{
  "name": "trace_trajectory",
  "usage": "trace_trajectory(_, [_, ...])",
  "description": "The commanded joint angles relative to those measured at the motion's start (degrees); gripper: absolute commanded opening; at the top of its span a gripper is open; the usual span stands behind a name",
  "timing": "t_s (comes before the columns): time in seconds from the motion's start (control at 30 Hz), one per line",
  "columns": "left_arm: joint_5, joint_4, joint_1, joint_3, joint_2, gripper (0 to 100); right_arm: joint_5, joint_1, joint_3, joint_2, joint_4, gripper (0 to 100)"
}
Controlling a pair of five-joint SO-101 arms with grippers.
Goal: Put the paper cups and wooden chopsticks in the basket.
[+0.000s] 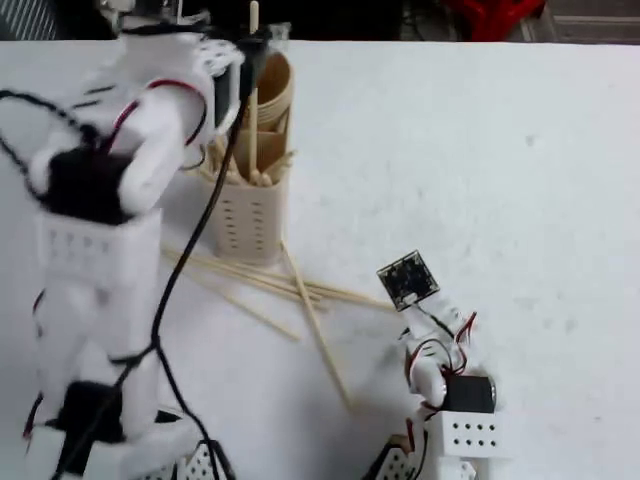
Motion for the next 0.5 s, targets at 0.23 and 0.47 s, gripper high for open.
trace_trajectory(0.23, [0.26,-8.53,0.48,0.0,12.35,23,0.88,-0.04,-0.44,-0.22,-0.92,6.0])
trace_trajectory(0.47, [0.18,-9.85,-1.1,-0.97,14.02,2,0.88,-0.04,-0.44,-0.22,-1.01,6.0])
